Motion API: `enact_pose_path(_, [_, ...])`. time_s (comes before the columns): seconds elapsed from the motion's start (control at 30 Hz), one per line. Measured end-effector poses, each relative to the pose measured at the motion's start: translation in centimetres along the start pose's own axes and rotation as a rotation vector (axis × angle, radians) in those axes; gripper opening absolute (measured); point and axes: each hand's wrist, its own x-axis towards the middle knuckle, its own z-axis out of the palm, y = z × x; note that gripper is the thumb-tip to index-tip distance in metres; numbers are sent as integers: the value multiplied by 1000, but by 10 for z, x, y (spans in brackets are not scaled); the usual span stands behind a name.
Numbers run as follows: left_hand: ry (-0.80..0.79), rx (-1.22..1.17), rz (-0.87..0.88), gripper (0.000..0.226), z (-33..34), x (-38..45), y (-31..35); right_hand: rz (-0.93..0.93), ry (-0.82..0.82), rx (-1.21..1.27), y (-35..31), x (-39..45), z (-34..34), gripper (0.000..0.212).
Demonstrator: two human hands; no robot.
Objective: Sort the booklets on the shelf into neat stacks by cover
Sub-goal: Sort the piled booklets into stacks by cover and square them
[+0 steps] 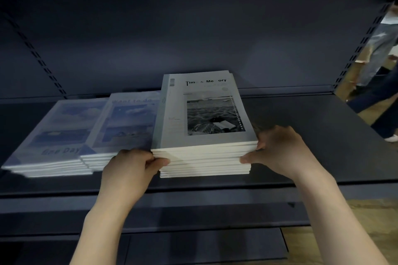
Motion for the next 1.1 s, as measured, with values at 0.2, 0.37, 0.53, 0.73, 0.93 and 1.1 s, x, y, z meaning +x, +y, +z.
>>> enact_pose_path(0.2, [-21, -34, 17, 35, -2, 2, -1, 67, -21, 119, -3, 1, 2, 46])
enact_pose_path(0.37, [-12, -71, 10, 35, -1, 2, -1, 44, -53, 143, -4, 2, 5, 54])
enact_pose_path(0.53, [-6, -64, 26, 36, 0, 2, -2, 22, -45, 142, -7, -2, 0, 51])
enact_pose_path(0.73, [1, -69, 36, 35, 0, 3, -2, 19, -48, 130, -10, -3, -5, 44])
enact_pose_path(0.93, [16, 22, 41, 30, -4, -3, 5, -8, -114, 213, -7, -5, -11, 37])
enact_pose_path(1.1, [-42, 85, -23, 37, -13, 2, 12, -31, -132, 145, -7, -3, -14, 37])
